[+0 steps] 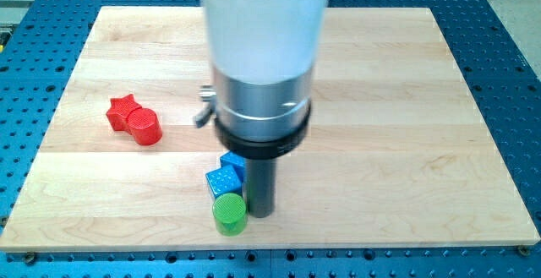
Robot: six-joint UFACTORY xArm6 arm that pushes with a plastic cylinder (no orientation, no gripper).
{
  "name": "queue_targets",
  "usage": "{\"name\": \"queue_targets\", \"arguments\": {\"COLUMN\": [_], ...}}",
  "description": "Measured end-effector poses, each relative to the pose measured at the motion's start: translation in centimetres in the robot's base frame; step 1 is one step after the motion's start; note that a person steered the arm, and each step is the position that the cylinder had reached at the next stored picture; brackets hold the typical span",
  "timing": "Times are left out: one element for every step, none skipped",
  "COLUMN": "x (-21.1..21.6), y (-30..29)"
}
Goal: Push the blue blocks towards the center of the board
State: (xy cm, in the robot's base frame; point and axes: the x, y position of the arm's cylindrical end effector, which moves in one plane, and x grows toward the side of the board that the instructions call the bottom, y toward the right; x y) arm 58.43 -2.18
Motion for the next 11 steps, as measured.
{"name": "queue_targets", "arguments": {"x": [0.0, 0.0, 0.0, -0.4, -1.5, -3.5, -5.7, -3.1, -2.6, -3.5, -4.7], "y": [-2.9, -5.9, -10.1, -13.5, -8.7, -1.7, 4.7, 2.0, -0.9, -2.1, -1.9]}}
